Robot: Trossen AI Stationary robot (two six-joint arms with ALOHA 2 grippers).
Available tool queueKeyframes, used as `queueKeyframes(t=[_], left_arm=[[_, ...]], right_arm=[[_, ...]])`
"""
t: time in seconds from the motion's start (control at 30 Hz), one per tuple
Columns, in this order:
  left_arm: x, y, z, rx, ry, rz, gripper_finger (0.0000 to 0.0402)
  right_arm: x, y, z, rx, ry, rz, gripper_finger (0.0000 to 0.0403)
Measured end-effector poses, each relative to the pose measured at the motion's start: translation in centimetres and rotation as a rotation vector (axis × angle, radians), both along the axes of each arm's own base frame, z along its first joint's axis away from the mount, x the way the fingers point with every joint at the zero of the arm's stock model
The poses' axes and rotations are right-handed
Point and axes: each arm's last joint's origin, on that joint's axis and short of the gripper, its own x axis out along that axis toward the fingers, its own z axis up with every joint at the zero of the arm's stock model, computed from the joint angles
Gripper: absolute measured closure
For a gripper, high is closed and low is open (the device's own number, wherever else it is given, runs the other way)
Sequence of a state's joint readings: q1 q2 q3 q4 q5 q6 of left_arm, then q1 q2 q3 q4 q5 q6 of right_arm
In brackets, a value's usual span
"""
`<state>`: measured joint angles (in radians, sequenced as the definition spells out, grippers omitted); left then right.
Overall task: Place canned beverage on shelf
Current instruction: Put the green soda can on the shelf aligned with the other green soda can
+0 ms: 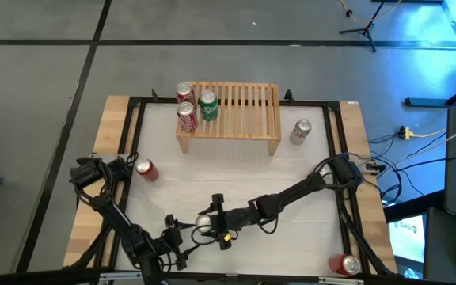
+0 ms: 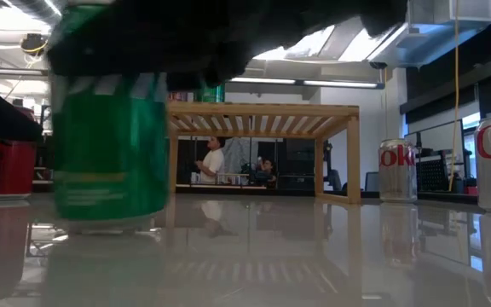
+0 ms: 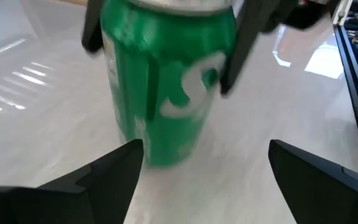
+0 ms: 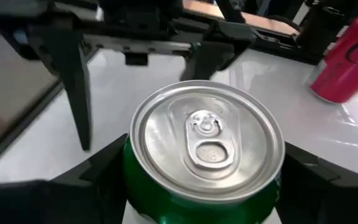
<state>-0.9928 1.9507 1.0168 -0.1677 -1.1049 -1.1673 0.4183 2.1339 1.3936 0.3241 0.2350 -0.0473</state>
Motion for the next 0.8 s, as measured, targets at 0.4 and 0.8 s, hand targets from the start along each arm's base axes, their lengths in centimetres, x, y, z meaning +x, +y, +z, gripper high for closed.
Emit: queueKeyframes(t=[0.4,0.8], left_arm=[[0.0,-0.3,0.1,-0.034,-0.005,-0.009,0.0065],[1.7,1.4,0.3,0.052,0.167,-0.084,0.0065]], right_arm=[[-3.1,-2.6,9.4,-0.081,-0.045,-0.039,0.0116],[-6.2,-9.6,16.5,-0.108,-0.076,-0.179,0.0116]])
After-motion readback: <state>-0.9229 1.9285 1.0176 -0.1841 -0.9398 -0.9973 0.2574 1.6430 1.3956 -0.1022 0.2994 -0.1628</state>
